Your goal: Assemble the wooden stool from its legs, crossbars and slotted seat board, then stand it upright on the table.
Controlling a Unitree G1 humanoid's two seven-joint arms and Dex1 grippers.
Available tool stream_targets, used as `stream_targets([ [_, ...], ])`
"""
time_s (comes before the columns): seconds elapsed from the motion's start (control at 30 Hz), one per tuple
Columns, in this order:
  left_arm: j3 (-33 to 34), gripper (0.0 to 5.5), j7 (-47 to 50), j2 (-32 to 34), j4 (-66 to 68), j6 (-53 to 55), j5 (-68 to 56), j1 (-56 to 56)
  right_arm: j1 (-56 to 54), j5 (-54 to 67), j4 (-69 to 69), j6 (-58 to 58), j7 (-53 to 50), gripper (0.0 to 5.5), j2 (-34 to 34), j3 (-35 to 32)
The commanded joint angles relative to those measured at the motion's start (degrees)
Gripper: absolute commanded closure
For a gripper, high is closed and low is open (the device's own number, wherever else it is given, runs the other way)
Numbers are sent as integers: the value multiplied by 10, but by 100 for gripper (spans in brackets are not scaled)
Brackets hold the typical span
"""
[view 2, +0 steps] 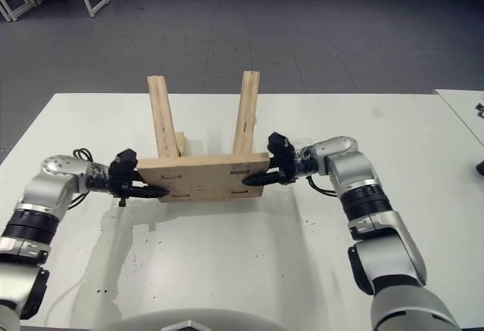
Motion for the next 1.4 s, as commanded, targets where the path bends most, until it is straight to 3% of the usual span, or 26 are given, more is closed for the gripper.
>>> stream_targets([
  [0.03, 60, 396, -47, 50, -93, 230, -152, -45, -27, 190, -78, 268, 34, 387, -49, -104],
  [0.1, 131, 397, -3, 39, -90, 382, -258, -99, -61, 277, -56, 424, -33, 398, -34, -201],
  [0.2, 233, 397, 118, -33, 39, 597, -314, -238, -157, 335, 76, 609, -255, 415, 58, -420],
  [0.3, 296, 335, 234, -103, 199, 678, -265, -315, -216, 348, 229, 625, -487, 421, 135, -559],
  [0.4, 365, 274, 378, -142, 387, 643, -245, -363, -228, 402, 213, 518, -769, 421, 233, -676],
  [0.5, 416, 228, 513, -158, 505, 541, -280, -381, -238, 352, 236, 436, -803, 351, 238, -645],
  [0.7, 520, 150, 693, -181, 583, 394, -332, -381, -244, 318, 300, 338, -785, 255, 221, -605],
  [0.8, 557, 150, 722, -176, 571, 354, -353, -380, -232, 329, 280, 303, -779, 255, 214, -608],
  [0.97, 638, 150, 742, -154, 516, 323, -416, -330, -239, 445, 171, 198, -855, 255, 236, -716],
  [1.07, 667, 150, 795, -201, 395, 302, -451, -292, -235, 483, 118, 162, -883, 255, 251, -723],
  [1.17, 605, 150, 834, -273, 153, 167, -376, -231, -211, 413, 61, 132, -884, 255, 241, -635],
  [1.27, 407, 150, 799, -276, -92, -23, -150, -142, -150, 195, -64, 38, -836, 255, 195, -419],
  [1.3, 353, 150, 801, -265, -139, -49, -97, -145, -143, 146, -103, 12, -825, 255, 187, -367],
  [1.4, 281, 150, 817, -254, -136, -101, -18, -256, -202, 83, -144, -54, -813, 255, 197, -305],
])
